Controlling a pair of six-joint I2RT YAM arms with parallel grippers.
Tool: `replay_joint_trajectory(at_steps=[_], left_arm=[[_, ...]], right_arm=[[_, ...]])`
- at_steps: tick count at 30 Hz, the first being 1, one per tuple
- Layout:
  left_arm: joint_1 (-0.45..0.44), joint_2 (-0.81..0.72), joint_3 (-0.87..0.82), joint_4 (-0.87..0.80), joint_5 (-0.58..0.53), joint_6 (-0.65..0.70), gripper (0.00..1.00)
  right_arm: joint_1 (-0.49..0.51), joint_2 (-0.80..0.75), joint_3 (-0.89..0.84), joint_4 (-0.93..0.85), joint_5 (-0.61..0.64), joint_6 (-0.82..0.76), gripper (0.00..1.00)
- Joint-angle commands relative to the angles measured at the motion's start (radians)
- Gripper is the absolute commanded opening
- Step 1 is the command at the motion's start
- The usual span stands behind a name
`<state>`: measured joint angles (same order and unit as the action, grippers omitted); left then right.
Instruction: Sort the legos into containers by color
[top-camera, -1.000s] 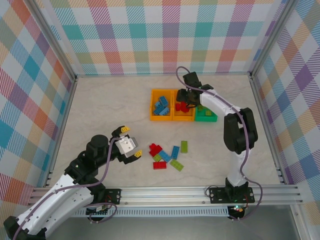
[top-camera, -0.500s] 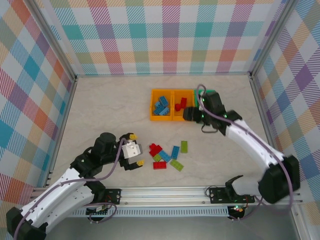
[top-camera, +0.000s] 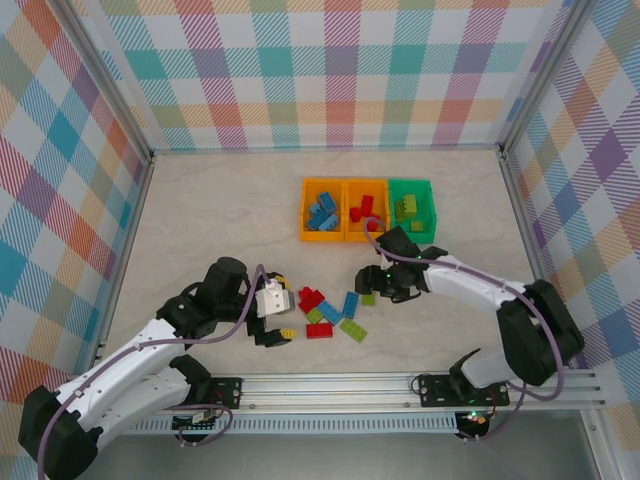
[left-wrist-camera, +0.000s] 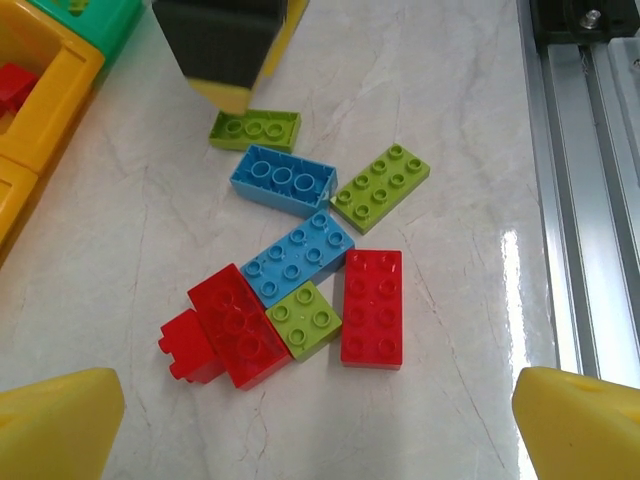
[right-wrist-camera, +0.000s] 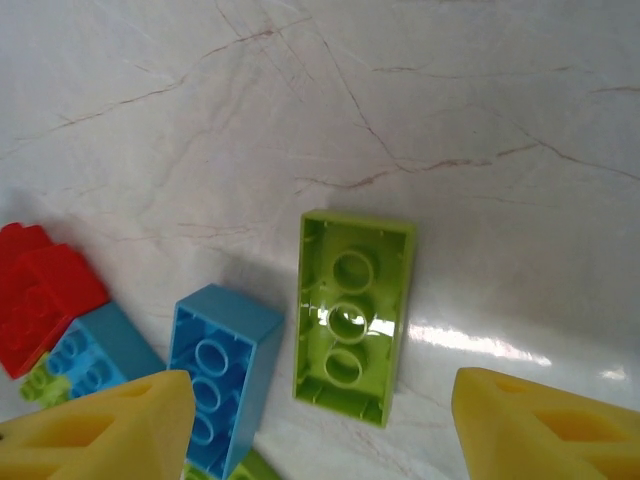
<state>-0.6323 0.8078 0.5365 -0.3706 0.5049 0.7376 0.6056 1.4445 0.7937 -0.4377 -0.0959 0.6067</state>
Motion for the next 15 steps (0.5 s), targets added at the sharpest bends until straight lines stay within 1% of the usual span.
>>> replay_joint_trajectory(at_steps=[1,4,5,9,13,15], left_arm=[[-0.001,-0.027,-0.005,0.042,-0.015,-0.022,1.00],[0.000,-0.039,-0.007,0.036,-0.032,-0.015,1.00],[-0.001,-0.039,-0.007,0.036,-0.034,-0.015,1.00],[-0.001,-0.032,-0.006,0.038,-0.034,-0.014,1.00],[0.000,-0.030,-0.004,0.038,-0.035,-0.014,1.00],[-0.001,-0.033,-0.005,0.038,-0.037,-0.015,1.00]], right_arm=[[0.015,0.034,0.039,0.046,0.051,0.041,0.64],[0.020,0.072,0.046,0.068,0.077,0.054,0.52],[0.023,0.087,0.050,0.068,0.081,0.056,0.50],[0.053,0.137,0.074,0.032,0.145,0.053,0.50],[0.072,0.173,0.091,0.018,0.178,0.049,0.50],[0.078,0.197,0.100,0.006,0.196,0.052,0.46]])
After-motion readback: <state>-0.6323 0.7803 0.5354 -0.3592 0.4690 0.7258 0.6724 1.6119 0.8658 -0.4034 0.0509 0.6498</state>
